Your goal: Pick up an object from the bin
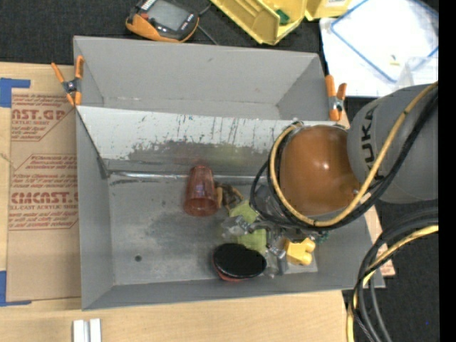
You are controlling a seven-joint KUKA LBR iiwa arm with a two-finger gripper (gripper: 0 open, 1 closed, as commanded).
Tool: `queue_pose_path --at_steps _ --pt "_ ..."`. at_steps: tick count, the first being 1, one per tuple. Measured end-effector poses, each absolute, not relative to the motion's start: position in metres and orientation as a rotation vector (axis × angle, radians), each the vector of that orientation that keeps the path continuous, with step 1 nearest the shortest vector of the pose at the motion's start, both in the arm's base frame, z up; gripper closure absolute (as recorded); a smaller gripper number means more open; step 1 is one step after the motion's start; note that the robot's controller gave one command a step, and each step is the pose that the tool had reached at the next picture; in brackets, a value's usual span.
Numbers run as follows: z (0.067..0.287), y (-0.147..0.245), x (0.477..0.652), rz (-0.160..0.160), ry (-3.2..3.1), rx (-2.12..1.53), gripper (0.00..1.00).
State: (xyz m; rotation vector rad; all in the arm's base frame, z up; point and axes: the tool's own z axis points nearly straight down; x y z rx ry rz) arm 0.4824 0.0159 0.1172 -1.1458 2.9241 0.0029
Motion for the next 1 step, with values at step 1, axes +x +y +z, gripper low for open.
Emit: queue_pose_path --at_steps 1 --pt "0.0714 0.0489 0.4882 -0.001 3.009 -0.850 0.00"
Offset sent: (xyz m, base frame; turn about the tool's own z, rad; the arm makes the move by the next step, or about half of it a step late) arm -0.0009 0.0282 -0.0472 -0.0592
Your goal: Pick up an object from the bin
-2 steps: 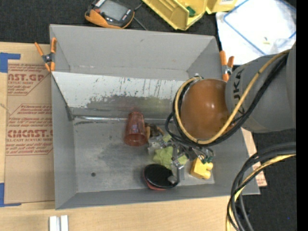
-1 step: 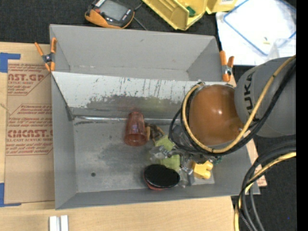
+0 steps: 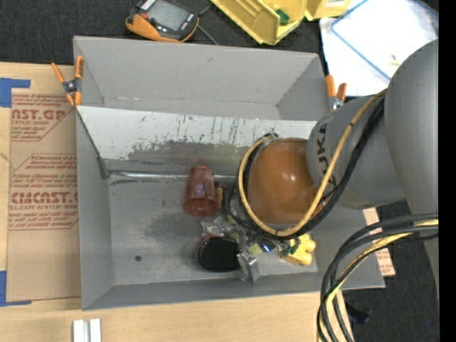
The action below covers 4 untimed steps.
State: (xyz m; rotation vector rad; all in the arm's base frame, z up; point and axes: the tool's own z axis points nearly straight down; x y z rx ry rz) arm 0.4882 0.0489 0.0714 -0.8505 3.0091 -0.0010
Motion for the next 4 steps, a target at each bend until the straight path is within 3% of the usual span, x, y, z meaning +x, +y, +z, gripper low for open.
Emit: queue_pose_path --at_steps 1,3,4 --pt "0.072 0.046 0.486 0.000 2.876 -1.219 1.00" --pt "0.074 0.046 0.485 0.001 2.877 -1.219 1.00" --pt "0.098 0.046 0.482 0.006 2.886 -1.223 1.00"
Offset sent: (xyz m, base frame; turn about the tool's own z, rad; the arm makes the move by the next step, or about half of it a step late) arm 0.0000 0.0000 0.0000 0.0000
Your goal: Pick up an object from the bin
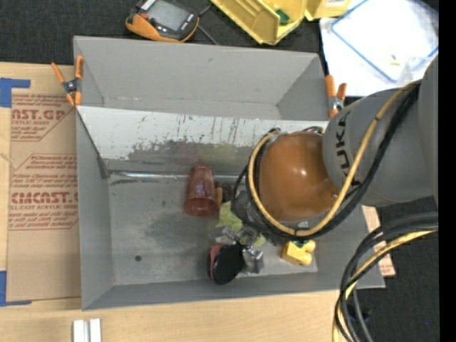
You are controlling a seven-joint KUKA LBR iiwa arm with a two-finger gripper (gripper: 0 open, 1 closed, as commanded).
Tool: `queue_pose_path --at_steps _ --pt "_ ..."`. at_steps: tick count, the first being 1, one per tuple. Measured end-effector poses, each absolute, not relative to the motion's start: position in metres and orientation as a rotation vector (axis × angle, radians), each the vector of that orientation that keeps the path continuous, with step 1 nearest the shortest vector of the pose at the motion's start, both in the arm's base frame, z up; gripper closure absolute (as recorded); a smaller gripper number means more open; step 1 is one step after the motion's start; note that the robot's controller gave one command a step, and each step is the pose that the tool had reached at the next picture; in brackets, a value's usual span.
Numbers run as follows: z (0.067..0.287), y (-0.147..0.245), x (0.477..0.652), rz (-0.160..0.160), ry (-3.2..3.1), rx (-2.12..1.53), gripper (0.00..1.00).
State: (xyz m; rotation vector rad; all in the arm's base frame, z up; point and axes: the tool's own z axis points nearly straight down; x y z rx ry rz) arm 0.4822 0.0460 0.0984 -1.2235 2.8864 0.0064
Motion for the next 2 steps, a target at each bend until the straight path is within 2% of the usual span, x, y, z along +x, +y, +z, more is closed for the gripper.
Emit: queue_pose_path --at_steps 1,2 --pt "0.130 0.047 0.483 0.006 2.884 -1.222 1.00" --pt "0.145 0.046 0.483 0.006 2.884 -1.222 1.00"
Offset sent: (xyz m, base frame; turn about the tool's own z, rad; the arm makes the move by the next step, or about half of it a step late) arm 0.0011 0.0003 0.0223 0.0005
